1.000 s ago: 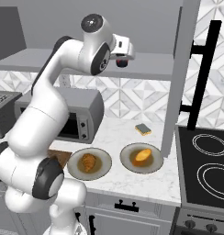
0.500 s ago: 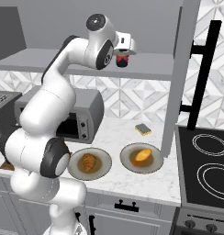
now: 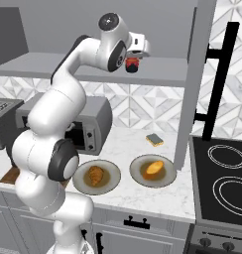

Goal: From the different types of pastries on the counter, select a croissant and place it on the cutting board. Then retrieve a jar of jam from the cabinet and place it alongside the croissant on the cutting board.

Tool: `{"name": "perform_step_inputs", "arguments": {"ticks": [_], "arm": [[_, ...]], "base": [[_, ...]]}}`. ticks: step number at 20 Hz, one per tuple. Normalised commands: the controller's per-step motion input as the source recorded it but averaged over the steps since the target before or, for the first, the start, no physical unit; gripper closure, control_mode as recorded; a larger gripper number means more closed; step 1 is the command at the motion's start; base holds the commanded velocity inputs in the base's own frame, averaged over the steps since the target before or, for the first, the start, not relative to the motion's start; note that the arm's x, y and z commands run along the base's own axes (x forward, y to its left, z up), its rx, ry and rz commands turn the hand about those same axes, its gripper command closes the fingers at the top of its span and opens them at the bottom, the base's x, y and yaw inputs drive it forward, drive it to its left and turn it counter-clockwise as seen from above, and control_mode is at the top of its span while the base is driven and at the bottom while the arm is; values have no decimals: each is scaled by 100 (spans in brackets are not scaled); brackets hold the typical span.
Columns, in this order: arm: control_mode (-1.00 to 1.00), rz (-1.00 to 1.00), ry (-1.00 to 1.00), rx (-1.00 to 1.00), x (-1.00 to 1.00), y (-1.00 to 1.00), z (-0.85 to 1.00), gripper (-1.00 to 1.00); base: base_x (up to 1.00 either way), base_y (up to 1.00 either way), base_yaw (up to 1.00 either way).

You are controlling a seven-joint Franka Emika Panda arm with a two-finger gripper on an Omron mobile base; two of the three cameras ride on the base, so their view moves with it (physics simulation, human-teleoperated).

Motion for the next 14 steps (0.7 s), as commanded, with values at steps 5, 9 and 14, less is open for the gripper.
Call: {"name": "perform_step_inputs", "arguments": {"ticks": [5,9,14], "arm": [[-100,0,2,0,2,-12,-3,-100],[-100,0,4,0,0,9,-27,-100],[-100,0,0,0,4,0,-2,-100]], "base": [[0,0,0],[0,0,0],[0,0,0]]}}
